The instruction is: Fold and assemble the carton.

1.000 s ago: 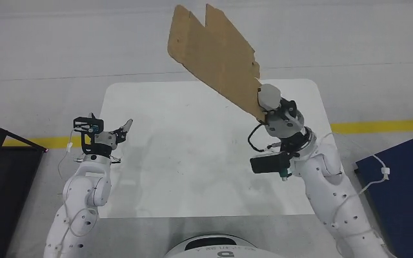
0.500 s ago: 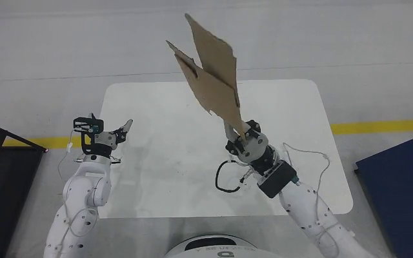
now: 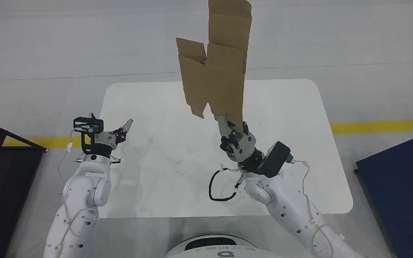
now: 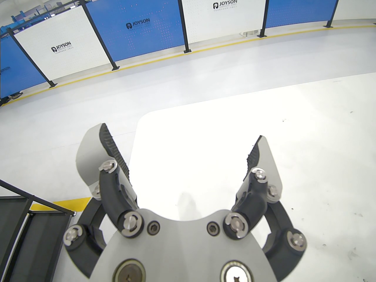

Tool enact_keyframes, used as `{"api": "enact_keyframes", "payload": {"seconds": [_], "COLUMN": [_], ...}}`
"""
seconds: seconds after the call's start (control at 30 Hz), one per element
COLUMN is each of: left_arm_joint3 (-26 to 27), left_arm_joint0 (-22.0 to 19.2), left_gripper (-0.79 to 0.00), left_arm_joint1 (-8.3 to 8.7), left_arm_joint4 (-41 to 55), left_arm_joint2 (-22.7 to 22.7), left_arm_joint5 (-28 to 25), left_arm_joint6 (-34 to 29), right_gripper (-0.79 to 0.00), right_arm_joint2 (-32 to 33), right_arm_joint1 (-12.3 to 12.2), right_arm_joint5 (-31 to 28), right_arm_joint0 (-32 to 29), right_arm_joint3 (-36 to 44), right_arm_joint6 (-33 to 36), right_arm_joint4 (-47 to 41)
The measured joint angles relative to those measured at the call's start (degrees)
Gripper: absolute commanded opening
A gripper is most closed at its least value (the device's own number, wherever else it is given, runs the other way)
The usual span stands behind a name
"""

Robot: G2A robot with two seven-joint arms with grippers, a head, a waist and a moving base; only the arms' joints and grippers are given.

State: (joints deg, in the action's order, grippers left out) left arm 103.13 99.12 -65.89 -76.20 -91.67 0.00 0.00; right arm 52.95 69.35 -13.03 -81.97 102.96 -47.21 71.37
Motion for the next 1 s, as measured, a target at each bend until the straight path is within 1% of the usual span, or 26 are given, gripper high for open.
{"api": "enact_keyframes", "payload": {"seconds": [0.07, 0.17, 0.63, 0.67, 0.77, 0.8, 0.87, 0.9, 1.0], "left_arm_joint3": [0.0, 0.0, 0.0, 0.0, 0.0, 0.0, 0.0, 0.0, 0.0], "left_arm_joint0": [0.0, 0.0, 0.0, 0.0, 0.0, 0.0, 0.0, 0.0, 0.0], "left_gripper": [0.0, 0.0, 0.0, 0.0, 0.0, 0.0, 0.0, 0.0, 0.0], "left_arm_joint1": [0.0, 0.0, 0.0, 0.0, 0.0, 0.0, 0.0, 0.0, 0.0], "left_arm_joint4": [0.0, 0.0, 0.0, 0.0, 0.0, 0.0, 0.0, 0.0, 0.0], "left_arm_joint2": [0.0, 0.0, 0.0, 0.0, 0.0, 0.0, 0.0, 0.0, 0.0], "left_arm_joint5": [0.0, 0.0, 0.0, 0.0, 0.0, 0.0, 0.0, 0.0, 0.0], "left_arm_joint6": [0.0, 0.0, 0.0, 0.0, 0.0, 0.0, 0.0, 0.0, 0.0], "right_gripper": [-0.785, -0.785, -0.785, -0.785, -0.785, -0.785, -0.785, -0.785, -0.785], "right_arm_joint2": [0.05, 0.18, 0.03, -0.38, -1.77, -2.16, -2.76, -3.48, -4.13], "right_arm_joint1": [0.05, -0.02, 0.03, 0.14, 0.48, 0.51, 0.61, 0.68, 0.79], "right_arm_joint5": [0.36, 0.7, 0.47, -0.37, -7.67, -10.78, -14.94, -17.71, -23.31], "right_arm_joint0": [0.66, 1.02, 0.84, 0.49, 0.21, 0.56, 0.97, 1.24, 2.59], "right_arm_joint3": [-0.09, -0.26, -0.08, 0.26, -0.39, -1.29, -2.81, -4.03, -6.01], "right_arm_joint6": [-0.65, -0.94, -0.85, -0.93, 0.56, 2.2, 4.68, 7.03, 14.16], "right_arm_joint4": [1.14, 5.59, 5.15, 4.31, -4.06, -7.22, -11.33, -14.07, -20.91]}}
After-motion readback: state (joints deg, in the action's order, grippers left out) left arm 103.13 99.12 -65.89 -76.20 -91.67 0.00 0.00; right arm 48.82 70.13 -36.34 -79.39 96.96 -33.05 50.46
